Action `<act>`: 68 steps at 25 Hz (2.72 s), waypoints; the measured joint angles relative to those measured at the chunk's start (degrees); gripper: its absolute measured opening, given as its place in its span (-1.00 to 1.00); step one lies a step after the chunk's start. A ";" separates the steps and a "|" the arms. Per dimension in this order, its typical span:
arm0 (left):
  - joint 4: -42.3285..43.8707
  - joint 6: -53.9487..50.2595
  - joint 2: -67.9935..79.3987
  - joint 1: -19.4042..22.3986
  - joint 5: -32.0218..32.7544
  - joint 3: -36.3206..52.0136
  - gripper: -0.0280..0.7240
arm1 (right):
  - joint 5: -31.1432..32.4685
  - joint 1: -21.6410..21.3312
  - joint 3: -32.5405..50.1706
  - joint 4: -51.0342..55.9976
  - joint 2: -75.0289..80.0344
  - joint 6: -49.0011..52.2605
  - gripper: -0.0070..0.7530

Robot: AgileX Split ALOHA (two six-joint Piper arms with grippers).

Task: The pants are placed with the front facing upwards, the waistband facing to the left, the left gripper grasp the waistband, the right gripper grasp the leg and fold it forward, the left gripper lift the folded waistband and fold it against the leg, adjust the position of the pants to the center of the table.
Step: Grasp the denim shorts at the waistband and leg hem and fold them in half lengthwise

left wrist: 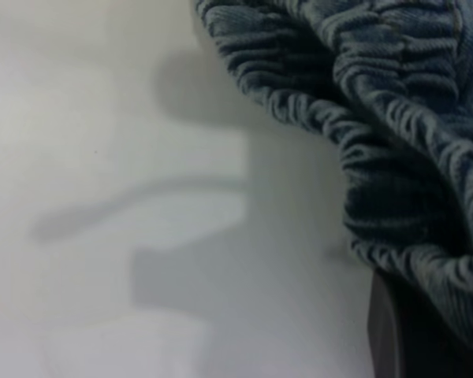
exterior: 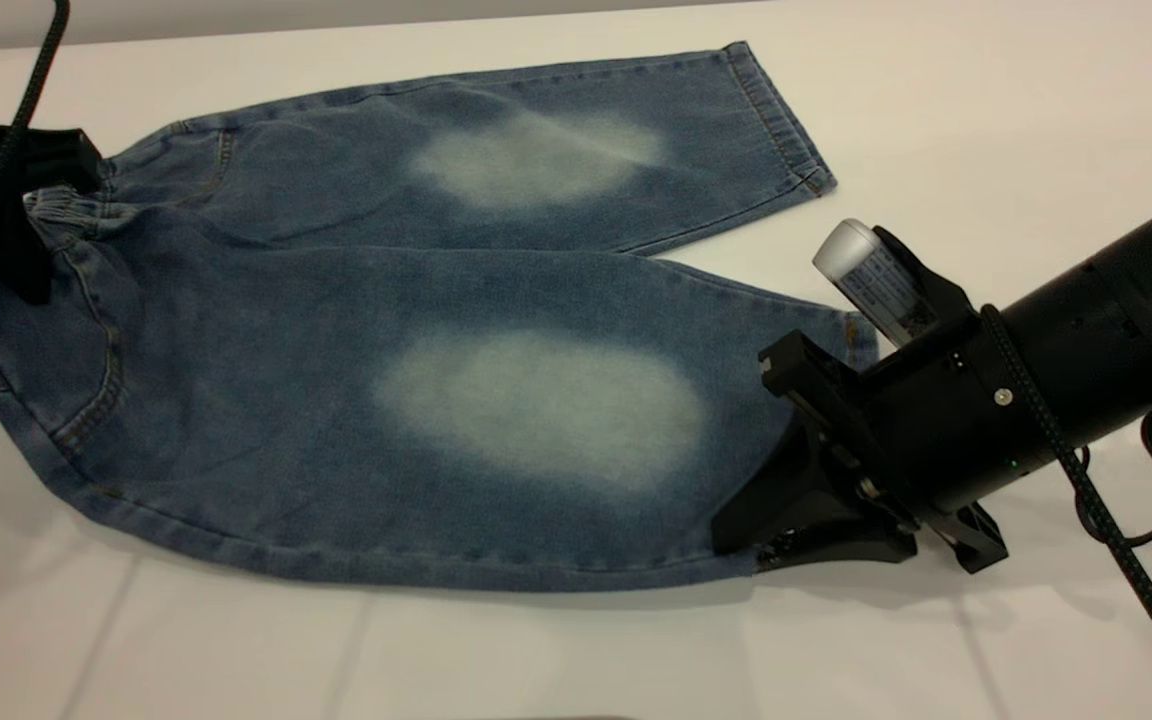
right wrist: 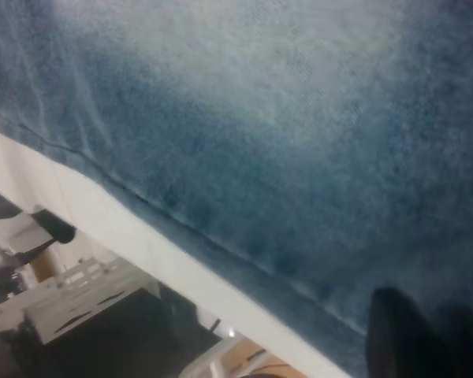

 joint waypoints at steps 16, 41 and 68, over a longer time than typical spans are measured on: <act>-5.82 0.00 -6.03 0.00 0.55 0.10 -0.69 | 16.62 -7.11 -11.00 -0.65 -4.80 12.32 -0.89; -51.04 -7.49 3.59 1.39 -25.57 0.46 -0.69 | -0.99 -9.51 -51.97 -1.77 12.97 44.67 -0.89; -28.80 -14.58 16.24 2.15 -30.64 -11.97 -0.64 | -12.35 -10.47 -57.02 -1.67 16.37 45.71 -0.82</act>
